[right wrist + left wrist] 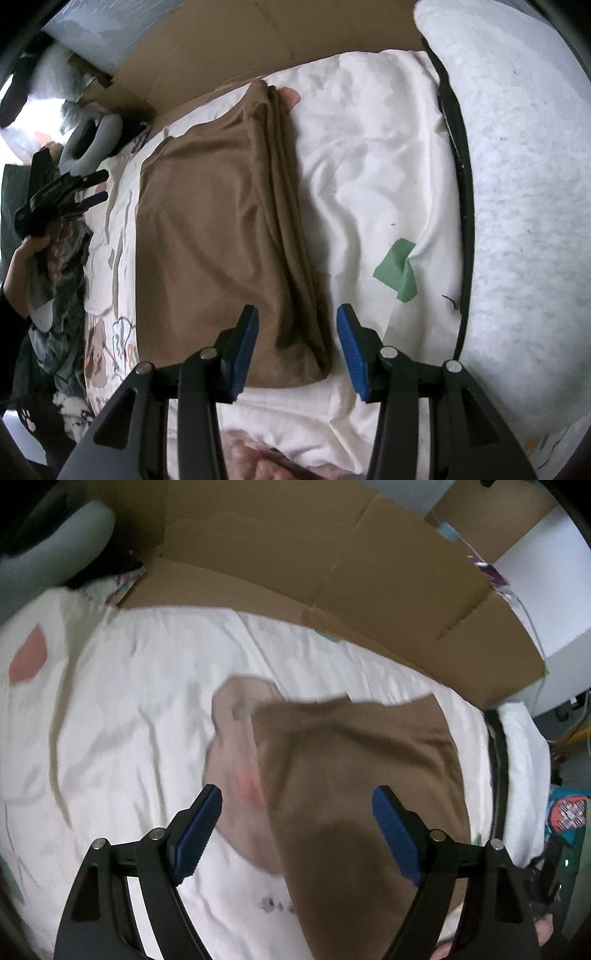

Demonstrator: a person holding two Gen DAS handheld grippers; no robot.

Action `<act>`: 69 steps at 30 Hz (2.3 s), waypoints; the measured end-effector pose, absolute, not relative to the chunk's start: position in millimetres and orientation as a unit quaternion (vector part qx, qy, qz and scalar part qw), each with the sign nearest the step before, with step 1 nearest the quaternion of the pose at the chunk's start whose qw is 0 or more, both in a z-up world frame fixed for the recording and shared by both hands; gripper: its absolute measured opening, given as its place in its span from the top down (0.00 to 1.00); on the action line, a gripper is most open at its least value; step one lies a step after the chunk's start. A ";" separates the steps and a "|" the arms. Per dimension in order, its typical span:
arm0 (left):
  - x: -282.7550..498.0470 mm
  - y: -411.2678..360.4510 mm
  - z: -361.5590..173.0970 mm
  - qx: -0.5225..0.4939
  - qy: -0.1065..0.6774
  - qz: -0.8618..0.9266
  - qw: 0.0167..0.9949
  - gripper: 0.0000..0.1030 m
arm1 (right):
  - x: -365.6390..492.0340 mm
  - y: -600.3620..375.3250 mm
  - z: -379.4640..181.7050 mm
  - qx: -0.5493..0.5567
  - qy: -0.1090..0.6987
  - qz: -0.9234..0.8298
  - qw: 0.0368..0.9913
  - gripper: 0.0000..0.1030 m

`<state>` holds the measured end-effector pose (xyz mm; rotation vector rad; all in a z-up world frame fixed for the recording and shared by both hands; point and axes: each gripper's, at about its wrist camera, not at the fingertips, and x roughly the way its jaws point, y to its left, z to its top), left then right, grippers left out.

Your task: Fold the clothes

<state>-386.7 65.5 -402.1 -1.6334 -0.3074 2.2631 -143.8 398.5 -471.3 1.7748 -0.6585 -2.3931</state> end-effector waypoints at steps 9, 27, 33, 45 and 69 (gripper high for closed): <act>-304.2 55.2 -405.4 -0.566 -0.146 0.793 0.173 0.18 | -140.5 387.7 -460.8 0.580 -0.185 -0.791 0.061 0.59; -236.4 58.7 -447.1 -0.595 -0.207 0.753 0.190 0.20 | -129.6 385.4 -466.7 0.592 -0.170 -0.784 0.069 0.59; -233.4 62.4 -463.2 -0.610 -0.217 0.740 0.185 0.20 | -130.7 380.4 -472.7 0.606 -0.152 -0.777 0.076 0.59; -220.8 67.3 -475.7 -0.628 -0.214 0.721 0.202 0.25 | -136.7 379.8 -487.4 0.614 -0.150 -0.771 0.073 0.59; -206.2 61.7 -511.4 -0.636 -0.316 0.659 0.246 0.52 | -141.9 376.2 -497.2 0.616 -0.117 -0.776 0.071 0.85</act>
